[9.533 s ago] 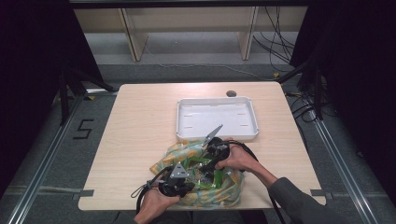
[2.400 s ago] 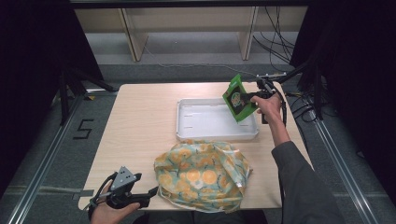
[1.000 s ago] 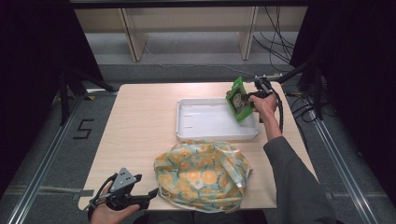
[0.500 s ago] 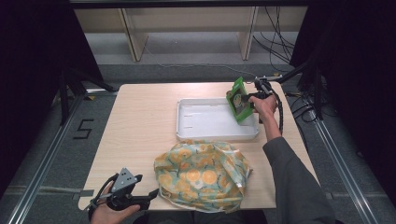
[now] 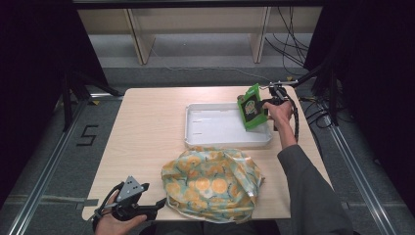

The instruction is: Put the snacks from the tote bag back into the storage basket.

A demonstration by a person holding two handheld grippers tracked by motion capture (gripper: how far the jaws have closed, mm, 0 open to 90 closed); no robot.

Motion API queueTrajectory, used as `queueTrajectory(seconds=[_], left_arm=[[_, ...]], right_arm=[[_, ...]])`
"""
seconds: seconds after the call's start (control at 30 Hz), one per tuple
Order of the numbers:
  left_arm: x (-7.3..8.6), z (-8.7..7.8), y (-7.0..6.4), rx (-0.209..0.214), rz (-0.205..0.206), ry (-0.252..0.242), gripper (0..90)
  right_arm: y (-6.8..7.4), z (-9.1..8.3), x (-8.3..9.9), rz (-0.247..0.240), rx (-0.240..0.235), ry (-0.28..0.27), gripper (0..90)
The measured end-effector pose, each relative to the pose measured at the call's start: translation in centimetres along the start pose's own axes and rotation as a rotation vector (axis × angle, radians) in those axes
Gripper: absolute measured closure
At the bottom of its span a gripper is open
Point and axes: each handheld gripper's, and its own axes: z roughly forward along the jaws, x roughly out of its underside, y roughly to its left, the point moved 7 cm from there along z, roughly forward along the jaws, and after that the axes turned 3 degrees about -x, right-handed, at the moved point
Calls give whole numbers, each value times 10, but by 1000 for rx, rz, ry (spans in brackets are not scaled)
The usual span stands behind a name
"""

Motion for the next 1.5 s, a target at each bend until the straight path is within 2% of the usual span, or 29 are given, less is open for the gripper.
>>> queueTrajectory(seconds=[0.03, 0.07, 0.1, 0.23, 0.27, 0.33, 0.37, 0.4, 0.43, 0.47, 0.6, 0.63, 0.67, 0.7, 0.73, 0.77, 0.8, 0.87, 0.9, 0.93, 1.03, 1.17, 1.2, 1.27, 1.3, 1.37, 1.4, 1.47, 1.5], left_arm=[[0, -1, 1, -4, 6, 3, 218], [0, -1, 1, -4, 6, 3, 218], [2, -2, 3, -1, 34, 27, 218], [1, -2, 2, -2, 34, 22, 218], [0, 0, 0, -3, 3, 0, 218], [0, -1, 1, -4, 8, 3, 218], [1, -3, 2, -7, 34, 25, 218], [1, -2, 2, -8, 29, 20, 218], [1, -2, 2, -8, 29, 20, 218], [1, -2, 2, -6, 32, 21, 218], [1, -2, 2, -5, 35, 21, 218], [0, -1, 1, -3, 8, 3, 218], [0, -2, 1, -14, 10, 13, 218], [1, -3, 3, -7, 38, 30, 218], [1, -3, 3, -7, 38, 30, 217], [1, -3, 2, -8, 38, 29, 217], [1, -3, 2, -6, 37, 22, 218], [1, -3, 3, -9, 36, 30, 218], [1, -3, 2, -11, 32, 29, 218], [1, -3, 2, -11, 32, 29, 218], [1, -3, 3, -9, 36, 29, 218], [1, -3, 2, -9, 36, 20, 218], [1, -2, 2, -8, 31, 21, 218], [1, -3, 2, -10, 35, 30, 218], [1, -2, 2, -3, 34, 21, 218], [1, -3, 3, -13, 37, 33, 218], [1, -2, 3, -8, 29, 25, 218], [1, -2, 3, -9, 27, 22, 218], [1, -2, 3, -9, 29, 23, 218]], right_arm=[[5, 1, 3, 69, -45, -9, 702], [5, -1, 5, 84, -33, 17, 701], [4, 0, 4, 82, -42, 3, 700], [-2, 0, 6, 56, -15, 4, 695], [0, -1, 6, 77, -21, 11, 695], [-1, 2, 5, 68, -39, -23, 694], [-1, 1, 6, 69, -35, -2, 694], [1, 0, 6, 97, -20, 10, 694], [1, 0, 6, 97, -20, 10, 694], [-2, 0, 7, 69, -21, 9, 690], [-4, 2, 8, 59, -29, 15, 685], [-6, 4, 8, 40, -22, 2, 684], [-1, 3, 10, 121, -25, 25, 682], [-3, 3, 11, 97, -21, 29, 679], [-3, 3, 11, 97, -21, 29, 679], [-1, 4, 10, 111, -47, 13, 676], [-1, 3, 11, 125, -27, 34, 673], [-1, 3, 12, 138, -29, 36, 673], [-7, 4, 12, 78, -3, 34, 683], [-6, 4, 12, 81, -9, 26, 682], [-3, 3, 13, 153, 0, 52, 680], [-7, 3, 14, 112, -5, 35, 675], [-11, 3, 13, 63, 4, 31, 672], [-9, 2, 14, 82, -2, 36, 666], [-7, 1, 11, 86, -27, 10, 662], [-9, -2, 10, 65, -7, 16, 652], [-8, -2, 10, 91, -3, 1, 648], [-7, -4, 10, 80, -26, 4, 641], [-12, -5, 8, 17, -20, -13, 635]])
